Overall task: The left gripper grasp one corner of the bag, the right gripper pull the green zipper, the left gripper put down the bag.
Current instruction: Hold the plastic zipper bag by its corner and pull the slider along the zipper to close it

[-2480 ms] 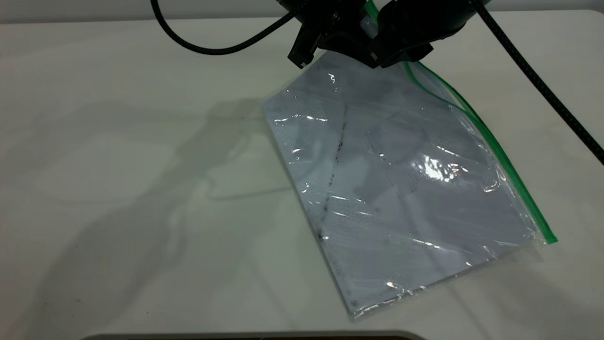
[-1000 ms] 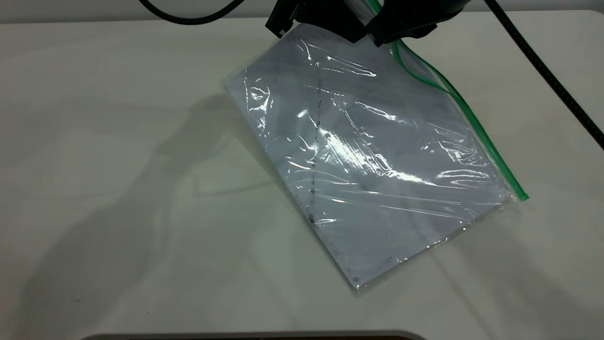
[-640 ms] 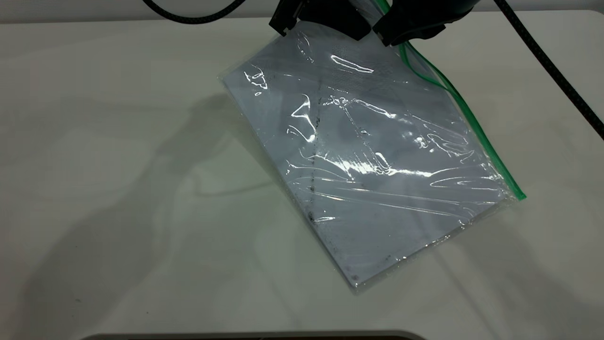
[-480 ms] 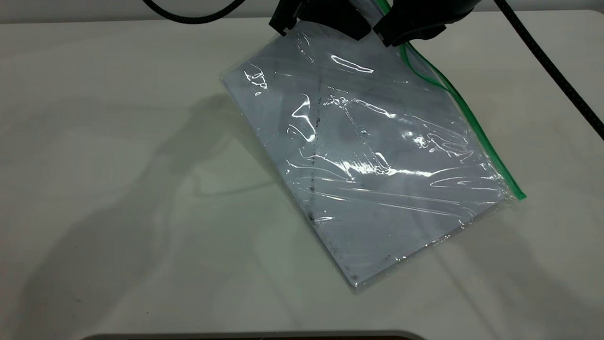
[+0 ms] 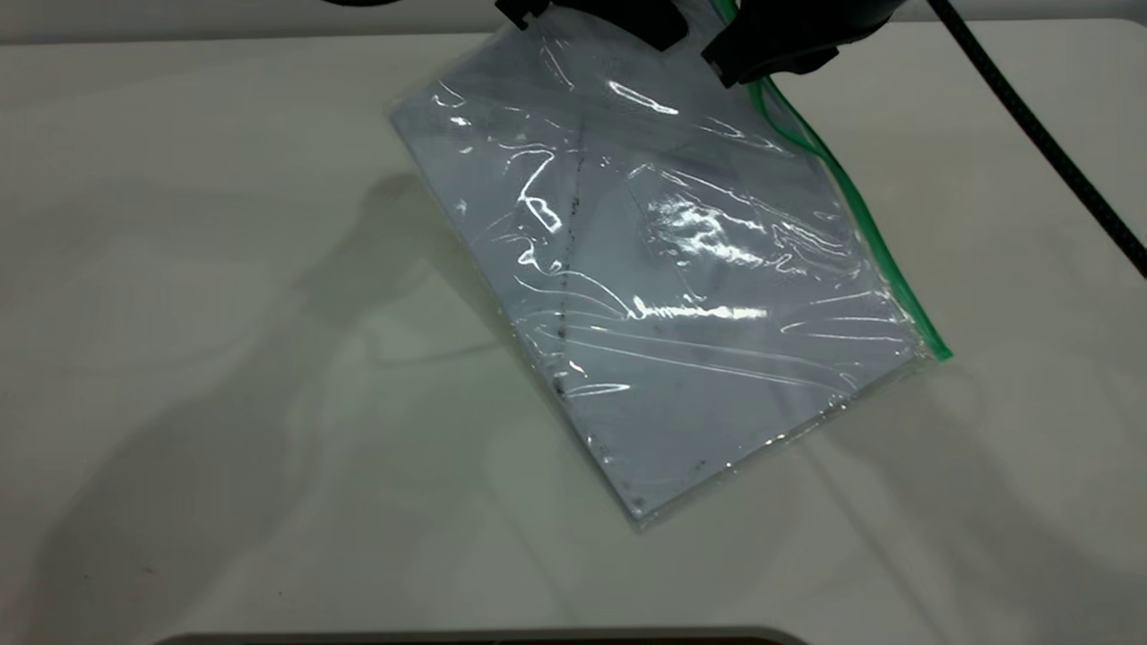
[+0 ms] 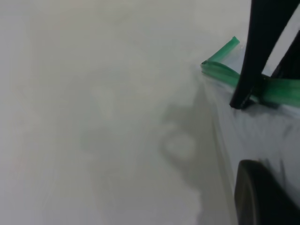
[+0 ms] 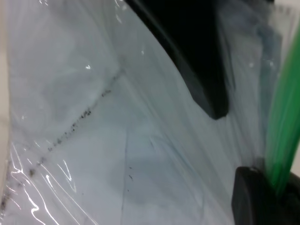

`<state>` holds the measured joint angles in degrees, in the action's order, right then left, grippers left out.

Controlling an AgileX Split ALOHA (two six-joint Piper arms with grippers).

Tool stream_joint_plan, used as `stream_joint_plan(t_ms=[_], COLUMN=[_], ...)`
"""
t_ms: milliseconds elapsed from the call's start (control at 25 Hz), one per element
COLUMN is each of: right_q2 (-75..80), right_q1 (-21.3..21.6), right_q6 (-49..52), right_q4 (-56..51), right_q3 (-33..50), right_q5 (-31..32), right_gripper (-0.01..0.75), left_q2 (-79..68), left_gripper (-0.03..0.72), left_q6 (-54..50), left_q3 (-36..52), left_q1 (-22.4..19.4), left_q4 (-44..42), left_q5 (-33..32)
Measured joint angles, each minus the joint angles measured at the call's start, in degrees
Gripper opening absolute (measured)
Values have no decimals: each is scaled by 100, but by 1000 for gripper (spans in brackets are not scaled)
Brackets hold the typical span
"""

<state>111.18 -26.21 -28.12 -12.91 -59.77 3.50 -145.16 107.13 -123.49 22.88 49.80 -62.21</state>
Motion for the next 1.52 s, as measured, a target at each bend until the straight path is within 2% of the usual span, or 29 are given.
stream_joint_plan(t_ms=[400, 920, 1160, 1520], right_q2=[62, 80, 112, 116], right_q1=[24, 498, 584, 854], right_q6=[0, 0, 0, 0], right_q4=[14, 15, 15, 2], right_q3=[-2, 195, 345, 361], right_q5=[64, 328, 346, 895], right_gripper=[52, 62, 64, 64], left_q2=[18, 56, 67, 67], left_gripper=[52, 52, 52, 51], left_q6=[-83, -87, -87, -89], left_q3=[-27, -34, -63, -69], left_q1=[-43, -48, -77, -95], left_q4=[-82, 27, -9, -25], left_q5=[-103, -74, -75, -58])
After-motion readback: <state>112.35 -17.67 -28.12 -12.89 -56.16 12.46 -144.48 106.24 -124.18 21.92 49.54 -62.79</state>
